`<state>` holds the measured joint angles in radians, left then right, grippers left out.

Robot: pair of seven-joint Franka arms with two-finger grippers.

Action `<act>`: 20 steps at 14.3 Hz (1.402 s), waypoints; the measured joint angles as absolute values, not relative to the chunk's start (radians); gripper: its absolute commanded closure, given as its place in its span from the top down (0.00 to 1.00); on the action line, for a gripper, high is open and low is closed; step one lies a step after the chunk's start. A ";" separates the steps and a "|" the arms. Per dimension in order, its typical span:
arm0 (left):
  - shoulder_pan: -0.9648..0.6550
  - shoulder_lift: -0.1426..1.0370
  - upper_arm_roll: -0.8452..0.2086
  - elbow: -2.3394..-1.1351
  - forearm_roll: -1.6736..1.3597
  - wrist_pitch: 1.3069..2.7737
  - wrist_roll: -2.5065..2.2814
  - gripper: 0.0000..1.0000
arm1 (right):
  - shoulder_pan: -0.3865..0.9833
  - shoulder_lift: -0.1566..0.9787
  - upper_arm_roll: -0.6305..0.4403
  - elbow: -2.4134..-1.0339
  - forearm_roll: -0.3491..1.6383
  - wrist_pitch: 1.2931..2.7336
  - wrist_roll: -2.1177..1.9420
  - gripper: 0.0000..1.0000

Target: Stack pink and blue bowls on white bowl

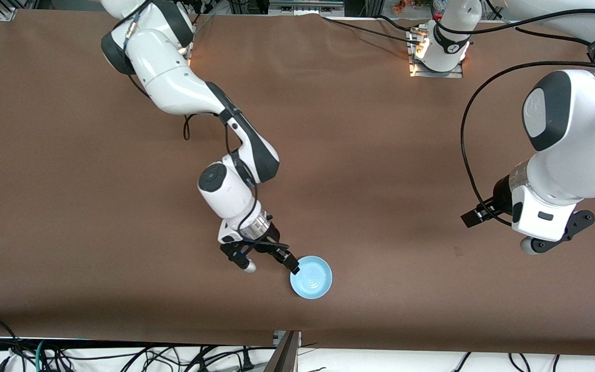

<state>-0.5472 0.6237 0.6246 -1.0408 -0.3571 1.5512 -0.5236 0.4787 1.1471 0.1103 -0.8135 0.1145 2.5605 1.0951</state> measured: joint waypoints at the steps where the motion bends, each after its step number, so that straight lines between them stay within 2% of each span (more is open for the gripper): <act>1: -0.547 0.623 0.625 -1.041 -0.357 1.551 -0.524 0.83 | 0.457 1.110 0.116 -0.807 0.114 2.482 1.073 1.00; 6: -0.545 0.619 0.627 -1.044 -0.357 1.551 -0.437 0.80 | 0.290 0.917 0.134 -0.807 0.116 1.976 0.795 1.00; 8: -0.538 0.613 0.629 -1.046 -0.357 1.551 -0.316 0.76 | 0.223 0.848 0.135 -0.810 0.116 1.772 0.644 1.00; 9: -0.533 0.610 0.630 -1.047 -0.357 1.551 -0.248 0.73 | 0.192 0.819 0.134 -0.813 0.115 1.685 0.562 1.00; 11: -0.517 0.599 0.632 -1.056 -0.357 1.551 -0.138 0.75 | 0.132 0.749 0.122 -0.852 0.114 1.562 0.427 1.00; 13: -0.507 0.585 0.633 -1.081 -0.357 1.552 -0.086 0.83 | 0.101 0.640 0.078 -0.974 0.114 1.525 0.320 1.00; 14: -0.504 0.575 0.633 -1.096 -0.357 1.554 -0.075 0.93 | 0.096 0.568 0.050 -1.066 0.114 1.528 0.263 1.00; 16: -0.505 0.560 0.633 -1.126 -0.353 1.598 -0.056 1.00 | 0.095 0.423 -0.002 -1.255 0.114 1.547 0.160 1.00; 18: -0.511 0.531 0.629 -1.183 -0.314 1.666 -0.046 1.00 | 0.092 0.304 -0.032 -1.410 0.101 1.564 0.099 1.00; 20: -0.540 0.463 0.627 -1.306 -0.271 1.770 -0.034 1.00 | 0.089 0.206 -0.040 -1.537 0.073 1.601 0.063 1.00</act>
<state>-0.5404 0.4629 0.6269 -1.3060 -0.2707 1.7699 -0.0343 0.0887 0.2062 -0.0398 -1.5369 0.0728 1.6008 0.0627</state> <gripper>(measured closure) 0.000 0.000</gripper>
